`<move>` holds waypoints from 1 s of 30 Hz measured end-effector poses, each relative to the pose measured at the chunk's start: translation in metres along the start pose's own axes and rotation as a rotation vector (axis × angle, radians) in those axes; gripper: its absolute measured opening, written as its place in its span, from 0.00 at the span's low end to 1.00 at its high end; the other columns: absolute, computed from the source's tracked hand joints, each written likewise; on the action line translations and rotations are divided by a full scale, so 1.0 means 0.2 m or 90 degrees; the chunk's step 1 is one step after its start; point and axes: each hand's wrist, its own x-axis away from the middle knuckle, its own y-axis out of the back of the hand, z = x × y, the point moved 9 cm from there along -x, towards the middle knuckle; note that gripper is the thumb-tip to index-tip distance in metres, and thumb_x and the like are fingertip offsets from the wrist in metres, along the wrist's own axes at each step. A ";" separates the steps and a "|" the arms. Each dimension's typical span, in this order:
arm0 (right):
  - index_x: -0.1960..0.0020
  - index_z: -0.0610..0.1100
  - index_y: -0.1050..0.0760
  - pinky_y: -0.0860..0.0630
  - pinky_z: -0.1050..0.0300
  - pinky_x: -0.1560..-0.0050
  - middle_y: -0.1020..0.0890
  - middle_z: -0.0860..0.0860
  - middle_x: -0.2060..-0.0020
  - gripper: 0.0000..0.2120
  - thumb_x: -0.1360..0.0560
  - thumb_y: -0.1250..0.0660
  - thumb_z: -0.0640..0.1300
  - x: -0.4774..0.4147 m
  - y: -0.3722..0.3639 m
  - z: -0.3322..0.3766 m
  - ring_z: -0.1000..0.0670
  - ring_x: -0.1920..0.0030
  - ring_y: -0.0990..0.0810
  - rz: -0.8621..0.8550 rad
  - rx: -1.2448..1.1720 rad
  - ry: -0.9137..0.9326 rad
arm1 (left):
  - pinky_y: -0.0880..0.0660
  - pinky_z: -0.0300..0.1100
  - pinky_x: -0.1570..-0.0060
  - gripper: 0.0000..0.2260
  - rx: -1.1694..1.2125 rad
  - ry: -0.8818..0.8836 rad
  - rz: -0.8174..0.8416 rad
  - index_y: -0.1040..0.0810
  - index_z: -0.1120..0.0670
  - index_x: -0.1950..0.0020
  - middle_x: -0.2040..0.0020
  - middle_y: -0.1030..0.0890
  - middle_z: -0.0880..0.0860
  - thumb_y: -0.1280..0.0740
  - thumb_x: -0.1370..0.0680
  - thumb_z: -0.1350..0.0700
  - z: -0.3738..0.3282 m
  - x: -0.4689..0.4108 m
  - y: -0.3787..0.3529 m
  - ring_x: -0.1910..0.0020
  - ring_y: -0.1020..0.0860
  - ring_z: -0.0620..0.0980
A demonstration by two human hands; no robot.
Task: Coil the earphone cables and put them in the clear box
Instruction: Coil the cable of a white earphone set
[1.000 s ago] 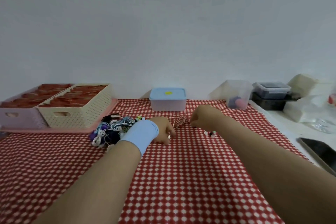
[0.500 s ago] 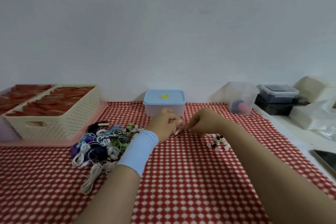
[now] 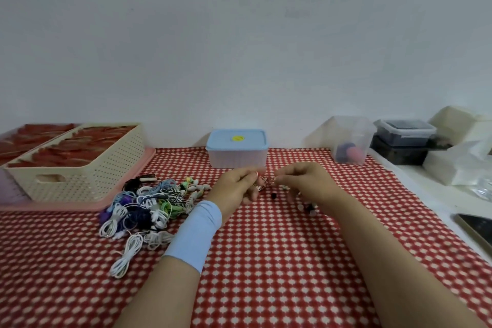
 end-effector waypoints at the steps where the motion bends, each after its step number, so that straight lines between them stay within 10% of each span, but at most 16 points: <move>1: 0.52 0.42 0.15 0.31 0.63 0.76 0.13 0.45 0.58 0.04 0.26 0.26 0.39 0.01 -0.01 0.01 0.52 0.72 0.21 0.013 -0.043 -0.007 | 0.30 0.36 0.69 0.11 0.012 -0.007 -0.016 0.22 0.55 0.39 0.57 0.18 0.51 0.41 0.17 0.59 -0.01 0.01 0.00 0.68 0.24 0.45; 30: 0.47 0.44 0.13 0.34 0.63 0.74 0.14 0.43 0.56 0.08 0.23 0.30 0.39 0.08 -0.15 0.08 0.52 0.65 0.22 0.117 -0.180 0.040 | 0.22 0.35 0.67 0.09 0.229 0.008 -0.075 0.17 0.61 0.48 0.60 0.16 0.54 0.33 0.21 0.57 0.03 0.06 -0.02 0.66 0.20 0.45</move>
